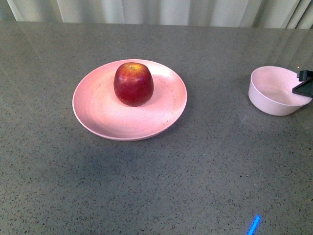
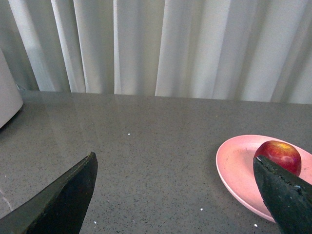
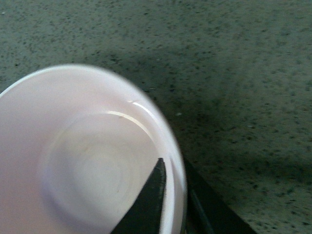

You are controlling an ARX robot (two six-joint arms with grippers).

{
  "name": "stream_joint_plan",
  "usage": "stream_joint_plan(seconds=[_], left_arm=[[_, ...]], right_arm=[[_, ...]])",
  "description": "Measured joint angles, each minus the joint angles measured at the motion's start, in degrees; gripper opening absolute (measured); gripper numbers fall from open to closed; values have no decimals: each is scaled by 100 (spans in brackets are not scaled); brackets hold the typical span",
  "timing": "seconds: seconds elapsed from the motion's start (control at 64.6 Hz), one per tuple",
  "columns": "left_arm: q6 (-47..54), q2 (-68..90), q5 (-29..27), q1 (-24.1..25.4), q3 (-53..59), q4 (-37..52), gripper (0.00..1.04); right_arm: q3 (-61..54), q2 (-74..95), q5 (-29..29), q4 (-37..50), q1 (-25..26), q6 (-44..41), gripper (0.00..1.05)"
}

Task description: Move apple from plate to bowl

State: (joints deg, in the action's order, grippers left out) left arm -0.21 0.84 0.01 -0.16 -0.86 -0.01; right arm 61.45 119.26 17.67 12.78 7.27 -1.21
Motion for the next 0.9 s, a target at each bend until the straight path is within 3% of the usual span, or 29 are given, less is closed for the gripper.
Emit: stream_joint_plan(seconds=[0.325, 0.588, 0.897], left_arm=[[0, 0, 0, 0, 0, 0, 96], [2, 0, 0, 0, 0, 0, 96], [2, 0, -2, 0, 0, 0, 96]], right_arm=[[37, -4, -52, -55, -787, 210, 2], [107, 9, -179, -63, -1036, 337, 2], [-133, -153, -299, 345, -984, 542, 50]])
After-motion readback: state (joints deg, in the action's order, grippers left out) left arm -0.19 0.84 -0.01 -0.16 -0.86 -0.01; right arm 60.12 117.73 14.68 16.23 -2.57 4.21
